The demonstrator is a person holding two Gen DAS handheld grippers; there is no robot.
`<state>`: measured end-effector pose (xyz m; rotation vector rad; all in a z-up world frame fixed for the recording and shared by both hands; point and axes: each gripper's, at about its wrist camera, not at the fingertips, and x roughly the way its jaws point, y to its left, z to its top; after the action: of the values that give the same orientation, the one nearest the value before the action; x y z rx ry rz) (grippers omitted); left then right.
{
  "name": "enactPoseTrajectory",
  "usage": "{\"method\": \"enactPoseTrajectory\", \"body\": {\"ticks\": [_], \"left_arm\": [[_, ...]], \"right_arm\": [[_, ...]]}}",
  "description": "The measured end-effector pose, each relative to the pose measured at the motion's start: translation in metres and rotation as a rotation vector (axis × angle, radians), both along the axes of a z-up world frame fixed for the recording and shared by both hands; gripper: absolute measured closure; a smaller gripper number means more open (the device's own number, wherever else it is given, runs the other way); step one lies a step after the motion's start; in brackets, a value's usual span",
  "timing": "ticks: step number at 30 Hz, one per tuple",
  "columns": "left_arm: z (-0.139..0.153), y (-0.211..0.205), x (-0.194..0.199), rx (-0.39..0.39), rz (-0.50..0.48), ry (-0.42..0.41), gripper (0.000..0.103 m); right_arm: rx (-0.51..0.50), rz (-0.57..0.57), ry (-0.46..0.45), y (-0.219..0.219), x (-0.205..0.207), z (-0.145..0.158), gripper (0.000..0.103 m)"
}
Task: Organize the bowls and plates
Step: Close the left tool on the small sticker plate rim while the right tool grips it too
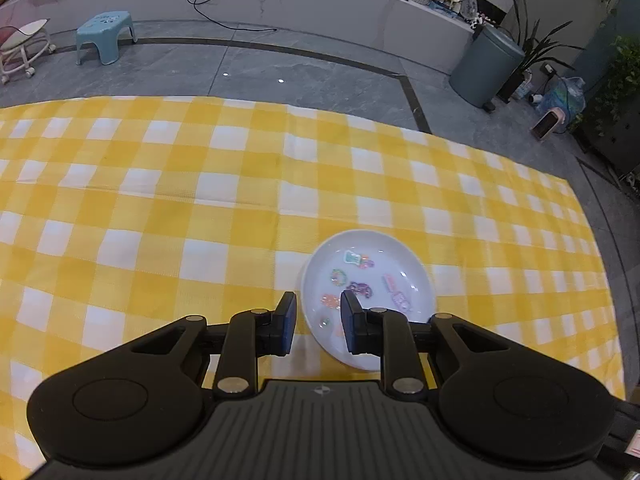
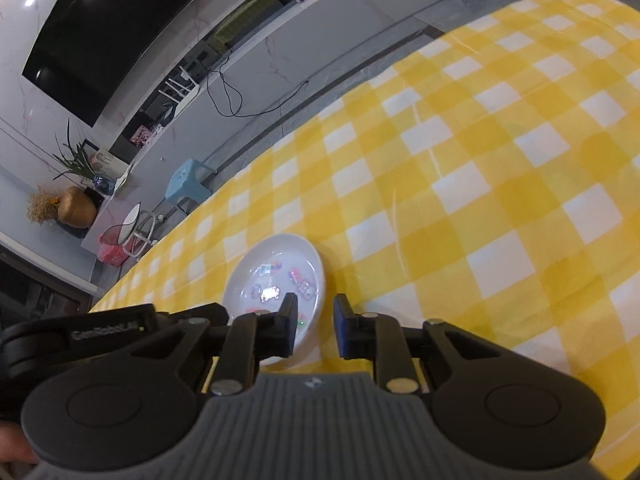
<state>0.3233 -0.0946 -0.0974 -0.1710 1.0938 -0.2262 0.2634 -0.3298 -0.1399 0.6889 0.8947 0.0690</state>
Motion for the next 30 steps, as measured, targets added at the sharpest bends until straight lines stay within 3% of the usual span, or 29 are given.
{"method": "enactPoseTrajectory", "body": {"ticks": [9, 17, 26, 30], "left_arm": [[-0.006, -0.007, -0.003, 0.010, -0.006, -0.006, 0.095], [0.005, -0.005, -0.013, -0.004, 0.015, 0.006, 0.098], [0.060, 0.000, -0.052, -0.004, 0.063, 0.003, 0.098], [0.078, -0.003, -0.080, -0.041, 0.080, -0.021, 0.099]], "right_arm": [[0.035, 0.009, 0.024, 0.000, 0.004, -0.012, 0.094], [0.039, 0.000, 0.053, 0.000, 0.001, -0.008, 0.097], [0.067, 0.032, 0.042, 0.000, -0.032, 0.041, 0.099], [0.043, 0.038, 0.024, -0.003, -0.062, 0.064, 0.099]]}}
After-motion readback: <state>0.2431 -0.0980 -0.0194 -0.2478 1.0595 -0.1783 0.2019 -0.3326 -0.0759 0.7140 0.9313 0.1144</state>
